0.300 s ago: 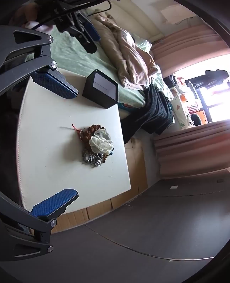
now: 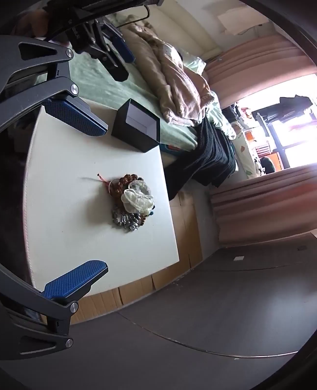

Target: Organize jewelry

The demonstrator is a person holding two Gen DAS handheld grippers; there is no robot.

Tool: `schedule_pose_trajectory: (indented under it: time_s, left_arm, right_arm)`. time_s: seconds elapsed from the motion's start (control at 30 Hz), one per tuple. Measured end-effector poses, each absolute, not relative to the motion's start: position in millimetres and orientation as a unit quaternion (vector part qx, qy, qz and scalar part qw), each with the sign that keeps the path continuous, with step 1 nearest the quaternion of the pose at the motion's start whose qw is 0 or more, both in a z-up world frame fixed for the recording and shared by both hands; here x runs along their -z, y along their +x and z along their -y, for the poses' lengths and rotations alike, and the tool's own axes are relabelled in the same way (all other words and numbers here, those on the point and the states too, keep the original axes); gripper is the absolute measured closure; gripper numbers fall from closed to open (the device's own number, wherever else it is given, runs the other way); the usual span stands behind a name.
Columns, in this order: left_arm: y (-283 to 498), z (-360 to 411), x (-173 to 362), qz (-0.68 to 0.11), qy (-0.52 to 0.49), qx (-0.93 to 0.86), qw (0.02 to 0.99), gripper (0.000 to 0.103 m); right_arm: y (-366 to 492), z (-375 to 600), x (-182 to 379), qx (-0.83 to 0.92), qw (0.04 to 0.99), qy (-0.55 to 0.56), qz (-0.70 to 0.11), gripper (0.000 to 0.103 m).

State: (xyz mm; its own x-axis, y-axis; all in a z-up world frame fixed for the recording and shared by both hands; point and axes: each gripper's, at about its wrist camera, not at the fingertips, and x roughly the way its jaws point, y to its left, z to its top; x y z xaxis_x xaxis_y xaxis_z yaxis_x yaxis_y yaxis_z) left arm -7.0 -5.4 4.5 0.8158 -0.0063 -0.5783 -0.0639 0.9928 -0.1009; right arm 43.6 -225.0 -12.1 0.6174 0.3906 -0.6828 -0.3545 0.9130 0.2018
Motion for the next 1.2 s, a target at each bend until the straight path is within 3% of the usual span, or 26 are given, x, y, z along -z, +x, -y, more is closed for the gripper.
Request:
schedule_pose_trajectory:
  time_s: [1.2]
  left_arm:
    - [-0.5,5.2,2.3,-0.303,-0.07,-0.019,0.95,0.005]
  right_arm:
    - [37.9,228.0,7.0,-0.199,0.908,0.012,-0.368,0.001]
